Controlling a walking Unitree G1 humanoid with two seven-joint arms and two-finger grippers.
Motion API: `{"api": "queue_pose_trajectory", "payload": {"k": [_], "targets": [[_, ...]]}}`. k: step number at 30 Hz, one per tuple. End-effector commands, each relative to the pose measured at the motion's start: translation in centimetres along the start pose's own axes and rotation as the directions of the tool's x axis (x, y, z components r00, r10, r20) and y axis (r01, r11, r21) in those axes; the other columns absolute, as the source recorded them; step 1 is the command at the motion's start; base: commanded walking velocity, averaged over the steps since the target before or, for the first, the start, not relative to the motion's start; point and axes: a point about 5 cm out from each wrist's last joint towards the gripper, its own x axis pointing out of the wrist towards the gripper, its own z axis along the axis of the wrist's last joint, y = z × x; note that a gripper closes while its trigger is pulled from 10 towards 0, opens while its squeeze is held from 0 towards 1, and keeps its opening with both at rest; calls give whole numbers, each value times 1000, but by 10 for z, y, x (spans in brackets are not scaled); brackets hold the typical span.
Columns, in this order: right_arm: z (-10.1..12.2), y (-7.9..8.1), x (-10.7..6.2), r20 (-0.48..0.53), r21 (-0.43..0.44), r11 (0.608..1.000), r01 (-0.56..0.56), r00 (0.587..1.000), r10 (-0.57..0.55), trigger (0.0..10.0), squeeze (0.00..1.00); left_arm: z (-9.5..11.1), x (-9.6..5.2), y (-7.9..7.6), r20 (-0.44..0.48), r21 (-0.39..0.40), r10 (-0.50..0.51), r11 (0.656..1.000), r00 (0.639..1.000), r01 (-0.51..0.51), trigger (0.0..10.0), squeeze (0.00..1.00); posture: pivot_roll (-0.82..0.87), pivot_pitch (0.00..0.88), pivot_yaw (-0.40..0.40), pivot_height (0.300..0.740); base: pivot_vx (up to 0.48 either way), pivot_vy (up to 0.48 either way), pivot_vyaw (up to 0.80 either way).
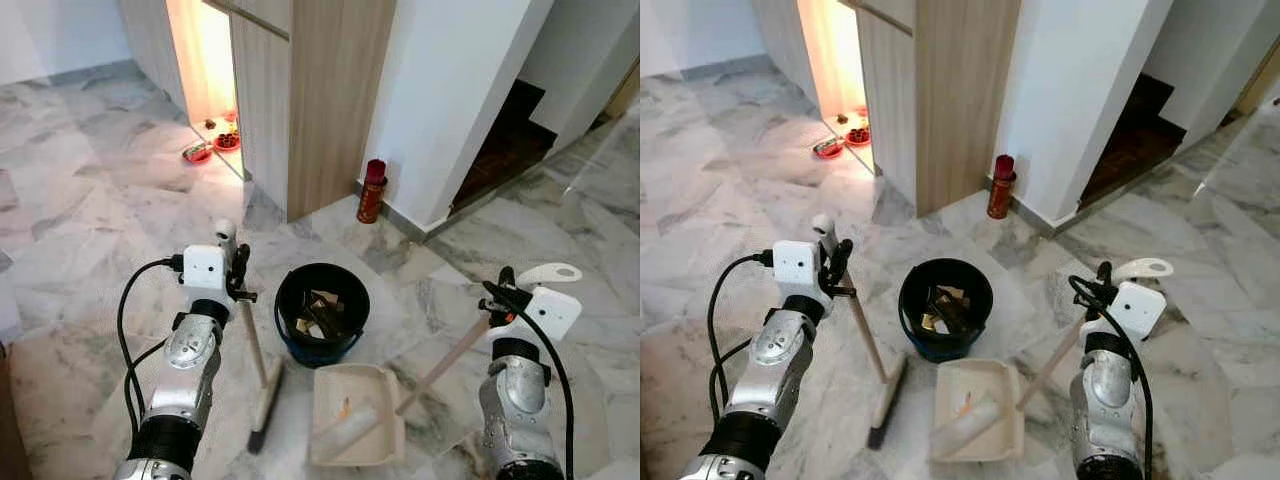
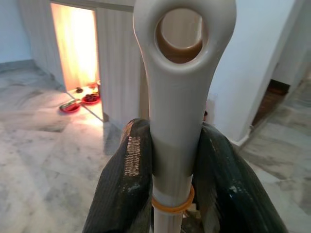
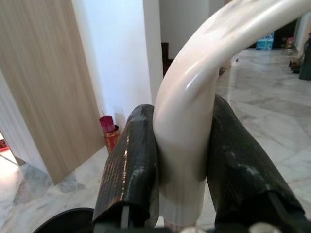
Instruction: Sweep floor
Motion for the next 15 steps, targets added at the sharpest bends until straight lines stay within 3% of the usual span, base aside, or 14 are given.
{"api": "queue_pose_trajectory", "payload": {"k": [1, 7, 15], "targets": [[12, -8, 3, 51, -1, 1000, 19, 999, -19, 10000, 0, 7, 4, -1, 25, 9, -14, 1000, 1000, 14, 10000, 0, 201, 20, -66, 740, 0, 0, 0], [12, -18, -4, 35, -11, 1000, 13, 999, -12, 10000, 0, 7, 5, -3, 22, 7, -23, 1000, 999, 23, 10000, 0, 197, 20, -63, 740, 0, 0, 0], [36, -12, -10, 63, 56, 997, -59, 997, 55, 10000, 0, 6, 5, -2, 19, 13, -26, 1000, 999, 26, 10000, 0, 196, 24, -61, 740, 0, 0, 0]]}}
